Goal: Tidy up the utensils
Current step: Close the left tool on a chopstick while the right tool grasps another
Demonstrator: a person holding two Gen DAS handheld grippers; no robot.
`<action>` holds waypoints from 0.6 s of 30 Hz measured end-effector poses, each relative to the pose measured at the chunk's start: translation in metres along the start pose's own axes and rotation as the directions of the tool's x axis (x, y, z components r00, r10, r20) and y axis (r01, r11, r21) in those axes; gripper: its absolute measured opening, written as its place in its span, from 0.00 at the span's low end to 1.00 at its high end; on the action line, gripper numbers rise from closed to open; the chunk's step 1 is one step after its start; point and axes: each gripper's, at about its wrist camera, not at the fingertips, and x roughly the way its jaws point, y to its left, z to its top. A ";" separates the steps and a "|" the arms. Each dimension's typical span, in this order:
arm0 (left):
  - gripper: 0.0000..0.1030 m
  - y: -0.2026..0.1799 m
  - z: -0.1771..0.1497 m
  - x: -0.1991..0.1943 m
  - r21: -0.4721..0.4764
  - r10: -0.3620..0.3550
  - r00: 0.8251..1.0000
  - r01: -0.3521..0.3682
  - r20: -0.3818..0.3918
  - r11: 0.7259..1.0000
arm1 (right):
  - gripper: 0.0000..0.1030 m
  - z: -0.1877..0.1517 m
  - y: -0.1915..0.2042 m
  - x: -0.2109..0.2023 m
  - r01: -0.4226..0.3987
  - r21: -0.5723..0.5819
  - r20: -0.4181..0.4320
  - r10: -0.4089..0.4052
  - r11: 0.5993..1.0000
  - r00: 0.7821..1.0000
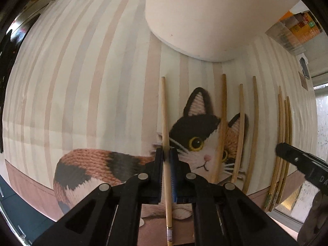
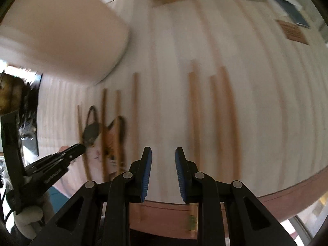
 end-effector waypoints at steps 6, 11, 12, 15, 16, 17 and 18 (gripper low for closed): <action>0.04 0.014 -0.007 -0.003 -0.015 0.000 1.000 0.000 0.003 1.000 | 0.25 0.011 0.028 0.025 0.017 -0.032 -0.041 -0.018 0.999 0.999; 0.04 0.037 -0.008 -0.009 -0.036 -0.015 1.000 0.015 0.005 0.999 | 0.18 0.011 0.057 0.036 0.154 -0.167 -0.014 -0.158 0.974 0.987; 0.04 0.041 -0.007 -0.014 -0.039 -0.017 1.000 0.017 0.005 0.999 | 0.15 0.011 0.061 0.037 0.184 -0.186 -0.005 -0.188 0.965 0.982; 0.04 0.046 -0.007 -0.016 -0.059 -0.028 1.000 0.029 0.004 0.998 | 0.08 0.007 0.066 0.038 0.235 -0.217 0.018 -0.237 0.947 0.971; 0.04 0.050 -0.008 -0.018 -0.070 -0.037 0.999 0.037 0.003 0.997 | 0.08 0.006 0.065 0.038 0.244 -0.211 0.014 -0.247 0.947 0.969; 0.04 0.051 -0.008 -0.017 -0.081 -0.045 0.999 0.045 0.001 0.996 | 0.07 0.005 0.061 0.037 0.253 -0.202 0.008 -0.257 0.946 0.966; 0.04 0.055 -0.008 -0.017 -0.096 -0.057 0.998 0.056 -0.003 0.994 | 0.07 0.003 0.058 0.036 0.254 -0.193 0.004 -0.258 0.948 0.966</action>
